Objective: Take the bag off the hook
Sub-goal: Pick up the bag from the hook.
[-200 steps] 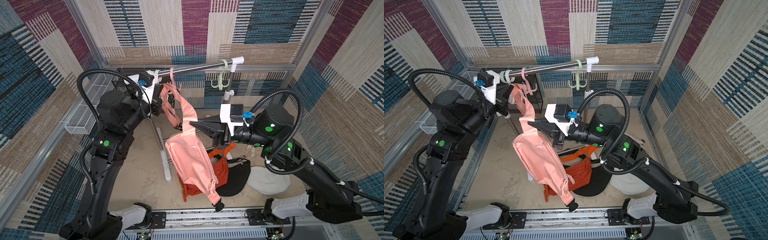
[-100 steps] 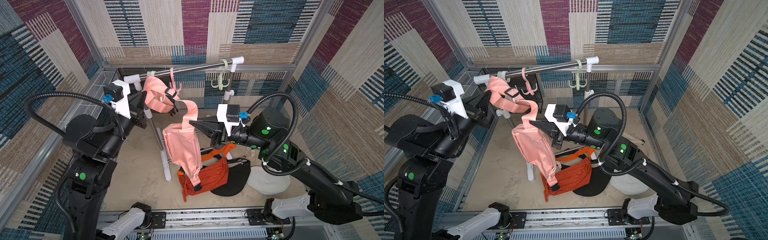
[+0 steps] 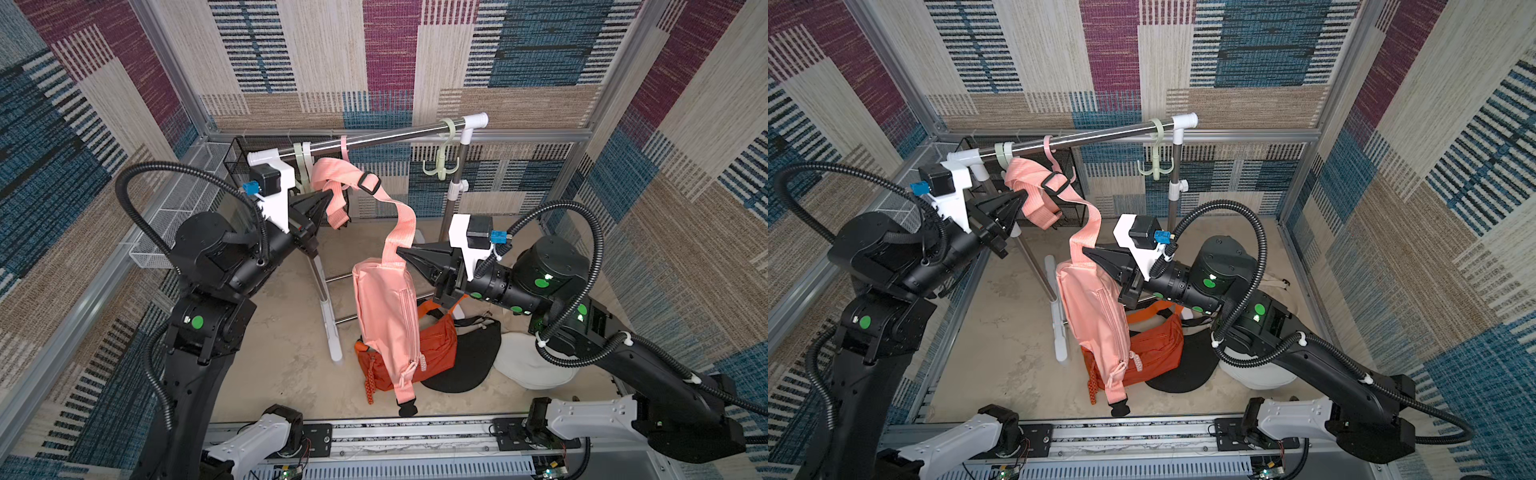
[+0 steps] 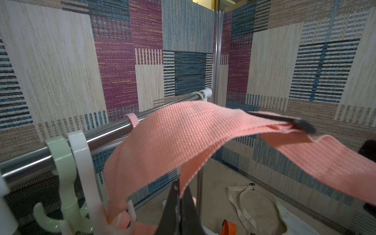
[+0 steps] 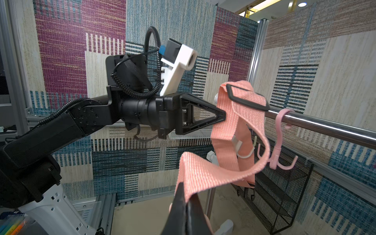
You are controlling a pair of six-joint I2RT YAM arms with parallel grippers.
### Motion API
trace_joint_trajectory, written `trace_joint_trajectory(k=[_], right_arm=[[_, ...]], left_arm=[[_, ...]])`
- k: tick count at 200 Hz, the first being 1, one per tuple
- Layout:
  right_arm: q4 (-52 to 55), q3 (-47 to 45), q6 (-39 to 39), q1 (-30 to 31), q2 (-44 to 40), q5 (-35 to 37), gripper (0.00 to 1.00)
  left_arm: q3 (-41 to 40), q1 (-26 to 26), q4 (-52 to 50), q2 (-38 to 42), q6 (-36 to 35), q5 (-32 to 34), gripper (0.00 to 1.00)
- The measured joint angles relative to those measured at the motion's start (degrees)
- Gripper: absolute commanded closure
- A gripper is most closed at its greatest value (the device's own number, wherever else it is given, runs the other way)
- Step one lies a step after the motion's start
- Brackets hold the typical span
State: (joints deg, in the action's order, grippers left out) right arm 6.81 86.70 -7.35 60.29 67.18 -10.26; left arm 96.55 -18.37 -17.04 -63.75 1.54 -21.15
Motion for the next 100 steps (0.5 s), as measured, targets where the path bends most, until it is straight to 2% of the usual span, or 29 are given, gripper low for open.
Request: trace_joint_trajectory(k=[45, 100], right_arm=[[-0.09, -0.09, 0.02, 0.00, -0.07, 1.90, 1.00], [-0.57, -3.45, -0.04, 0.00, -2.86, 5.01, 1.00]], left_arm=[[14.86, -0.02, 1.36, -14.60, 0.33, -0.22, 1.00], [20.59, -0.31, 0.22, -21.38, -0.13, -1.73, 1.00]])
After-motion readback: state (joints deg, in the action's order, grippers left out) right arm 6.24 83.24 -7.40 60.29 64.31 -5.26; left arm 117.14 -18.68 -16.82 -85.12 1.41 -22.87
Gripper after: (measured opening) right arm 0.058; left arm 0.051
